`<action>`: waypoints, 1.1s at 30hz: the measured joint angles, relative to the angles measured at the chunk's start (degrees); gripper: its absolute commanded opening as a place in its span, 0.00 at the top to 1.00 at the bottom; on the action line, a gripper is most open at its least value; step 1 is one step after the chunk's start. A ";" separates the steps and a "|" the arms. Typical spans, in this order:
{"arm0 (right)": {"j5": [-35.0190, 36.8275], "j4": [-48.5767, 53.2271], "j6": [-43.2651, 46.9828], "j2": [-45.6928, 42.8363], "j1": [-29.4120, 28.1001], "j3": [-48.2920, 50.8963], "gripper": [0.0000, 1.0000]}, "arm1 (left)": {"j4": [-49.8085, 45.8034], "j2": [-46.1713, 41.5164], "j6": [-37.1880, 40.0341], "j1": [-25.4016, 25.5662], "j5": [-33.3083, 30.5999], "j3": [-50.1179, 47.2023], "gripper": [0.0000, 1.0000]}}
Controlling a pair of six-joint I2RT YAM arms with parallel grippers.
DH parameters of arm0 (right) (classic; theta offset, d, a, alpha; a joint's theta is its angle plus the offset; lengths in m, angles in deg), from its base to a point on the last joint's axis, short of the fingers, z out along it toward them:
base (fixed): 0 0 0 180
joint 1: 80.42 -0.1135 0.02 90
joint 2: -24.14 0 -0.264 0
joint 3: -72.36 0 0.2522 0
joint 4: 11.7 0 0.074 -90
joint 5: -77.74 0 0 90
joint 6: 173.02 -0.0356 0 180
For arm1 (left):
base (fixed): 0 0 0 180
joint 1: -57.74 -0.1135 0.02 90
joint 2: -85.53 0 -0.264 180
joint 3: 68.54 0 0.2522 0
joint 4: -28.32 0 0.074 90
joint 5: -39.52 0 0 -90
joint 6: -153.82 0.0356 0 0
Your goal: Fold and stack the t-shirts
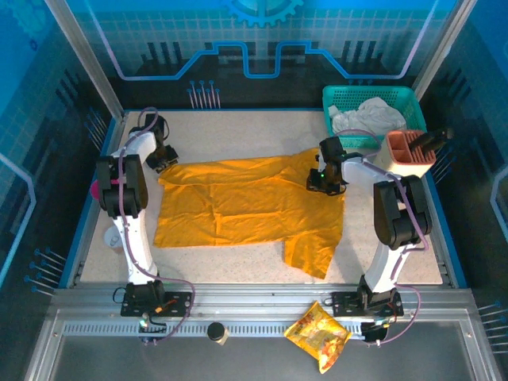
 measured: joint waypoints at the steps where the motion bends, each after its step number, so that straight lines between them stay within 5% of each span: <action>1: -0.04 0.02 0.00 0.11 0.00 -0.13 0.73 | 0.02 0.02 0.00 0.00 0.02 0.00 0.68; 8: 0.70 2.14 1.31 1.70 0.04 -5.25 0.72 | 0.13 1.25 -0.11 0.00 0.20 1.44 1.00; 26: 8.87 12.81 5.79 29.33 1.53 -41.94 0.90 | -3.85 2.01 -0.24 0.00 -4.31 6.82 1.00; 33: 9.97 15.67 1.55 31.32 1.95 -44.92 0.90 | -7.06 2.40 -3.50 -1.29 -8.83 8.66 1.00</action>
